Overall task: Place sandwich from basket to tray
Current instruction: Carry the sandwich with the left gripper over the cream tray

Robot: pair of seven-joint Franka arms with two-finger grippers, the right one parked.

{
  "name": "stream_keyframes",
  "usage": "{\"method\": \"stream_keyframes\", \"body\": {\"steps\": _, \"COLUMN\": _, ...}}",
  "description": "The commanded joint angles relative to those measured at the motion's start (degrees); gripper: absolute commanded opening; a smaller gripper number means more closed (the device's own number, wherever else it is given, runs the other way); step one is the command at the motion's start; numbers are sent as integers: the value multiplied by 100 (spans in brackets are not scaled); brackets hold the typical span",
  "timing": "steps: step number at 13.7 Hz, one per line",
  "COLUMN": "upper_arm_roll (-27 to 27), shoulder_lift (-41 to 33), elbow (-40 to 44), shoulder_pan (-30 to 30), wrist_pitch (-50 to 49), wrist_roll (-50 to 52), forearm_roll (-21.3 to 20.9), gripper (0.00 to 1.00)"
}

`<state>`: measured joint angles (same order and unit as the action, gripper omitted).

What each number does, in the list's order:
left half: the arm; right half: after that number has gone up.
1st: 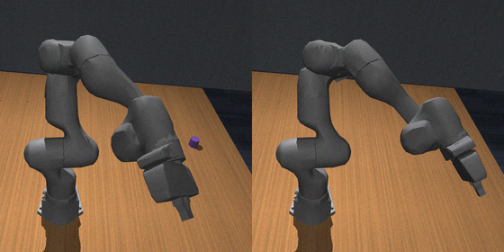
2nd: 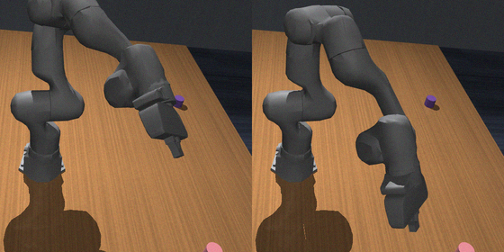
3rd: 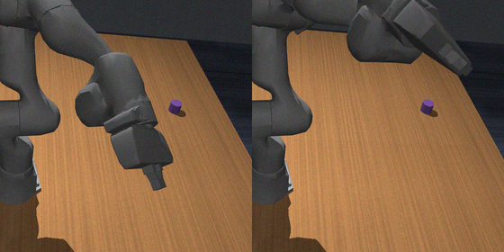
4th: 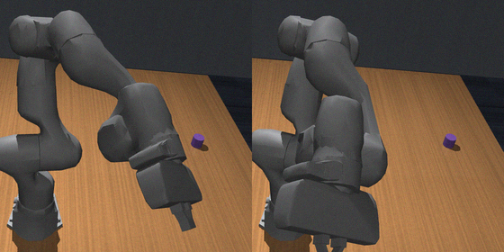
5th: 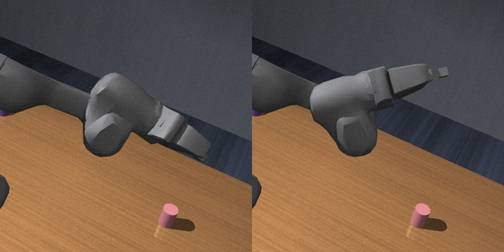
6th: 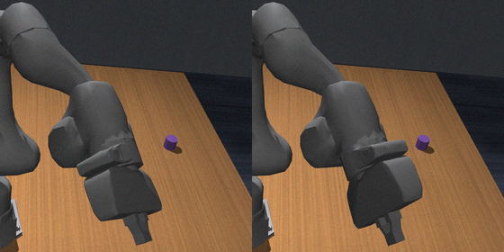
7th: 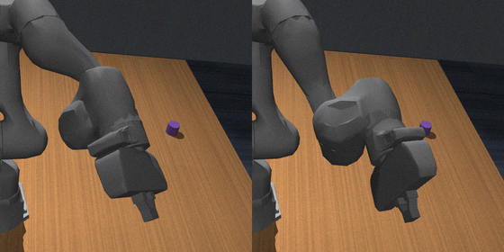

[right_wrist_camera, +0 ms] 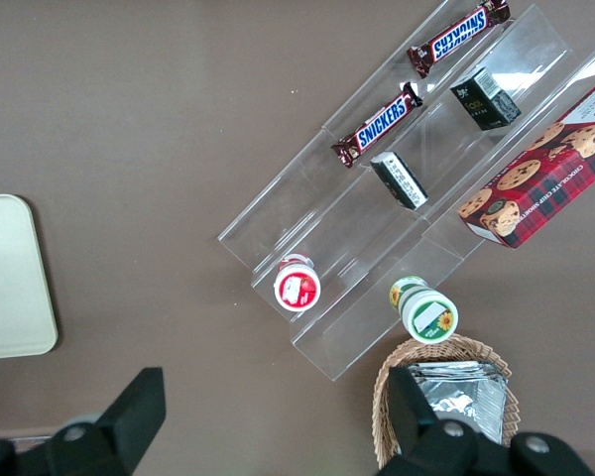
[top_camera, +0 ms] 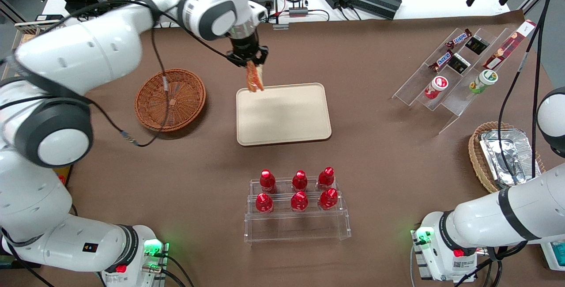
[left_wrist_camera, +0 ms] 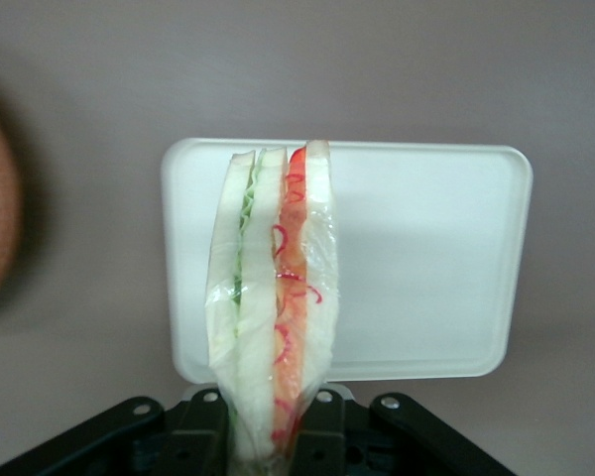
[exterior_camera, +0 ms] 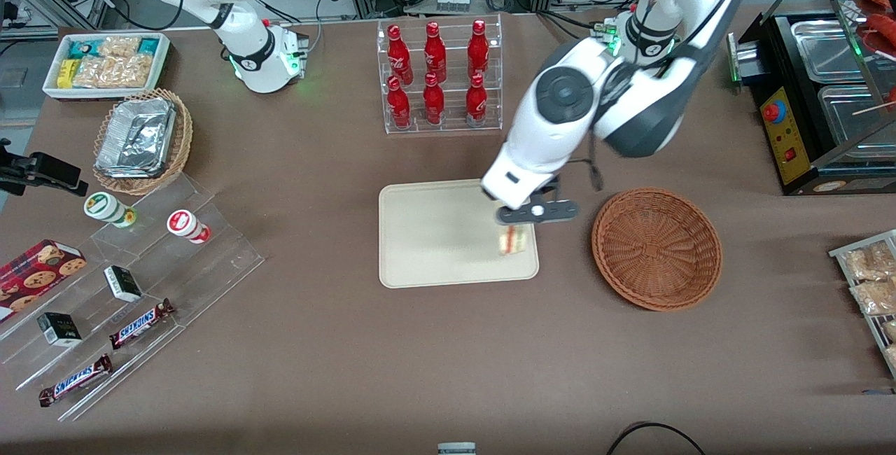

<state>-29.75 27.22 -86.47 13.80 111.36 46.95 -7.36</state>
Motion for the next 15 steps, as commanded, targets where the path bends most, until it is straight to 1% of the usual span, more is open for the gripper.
{"method": "stream_keyframes", "body": {"steps": 1, "upper_arm_roll": 22, "shoulder_lift": 984, "elbow": 771, "shoulder_pan": 438, "wrist_pitch": 148, "wrist_roll": 602, "forearm_roll": -702, "gripper": 0}}
{"method": "stream_keyframes", "body": {"steps": 2, "upper_arm_roll": 22, "shoulder_lift": 1283, "elbow": 894, "shoulder_pan": 578, "wrist_pitch": 280, "wrist_roll": 840, "forearm_roll": -1027, "gripper": 0}}
{"method": "stream_keyframes", "body": {"steps": 3, "upper_arm_roll": 22, "shoulder_lift": 1442, "elbow": 912, "shoulder_pan": 684, "wrist_pitch": 386, "wrist_roll": 964, "forearm_roll": -1230, "gripper": 0}}
{"method": "stream_keyframes", "body": {"steps": 5, "upper_arm_roll": 31, "shoulder_lift": 1645, "elbow": 912, "shoulder_pan": 755, "wrist_pitch": 631, "wrist_roll": 1000, "forearm_roll": -1285, "gripper": 0}}
{"method": "stream_keyframes", "body": {"steps": 7, "upper_arm_roll": 179, "shoulder_lift": 1996, "elbow": 921, "shoulder_pan": 948, "wrist_pitch": 1027, "wrist_roll": 1000, "forearm_roll": -1547, "gripper": 0}}
{"method": "stream_keyframes", "body": {"steps": 9, "upper_arm_roll": 407, "shoulder_lift": 2199, "elbow": 913, "shoulder_pan": 1177, "wrist_pitch": 1134, "wrist_roll": 1000, "forearm_roll": -1575, "gripper": 0}}
{"method": "stream_keyframes", "body": {"steps": 13, "upper_arm_roll": 435, "shoulder_lift": 2305, "elbow": 851, "shoulder_pan": 1221, "wrist_pitch": 1134, "wrist_roll": 1053, "forearm_roll": -1540, "gripper": 0}}
{"method": "stream_keyframes", "body": {"steps": 14, "upper_arm_roll": 435, "shoulder_lift": 2305, "elbow": 851, "shoulder_pan": 1221, "wrist_pitch": 1134, "wrist_roll": 1044, "forearm_roll": -1549, "gripper": 52}}
{"method": "stream_keyframes", "body": {"steps": 15, "upper_arm_roll": 435, "shoulder_lift": 2297, "elbow": 851, "shoulder_pan": 1221, "wrist_pitch": 1134, "wrist_roll": 1036, "forearm_roll": -1575, "gripper": 100}}
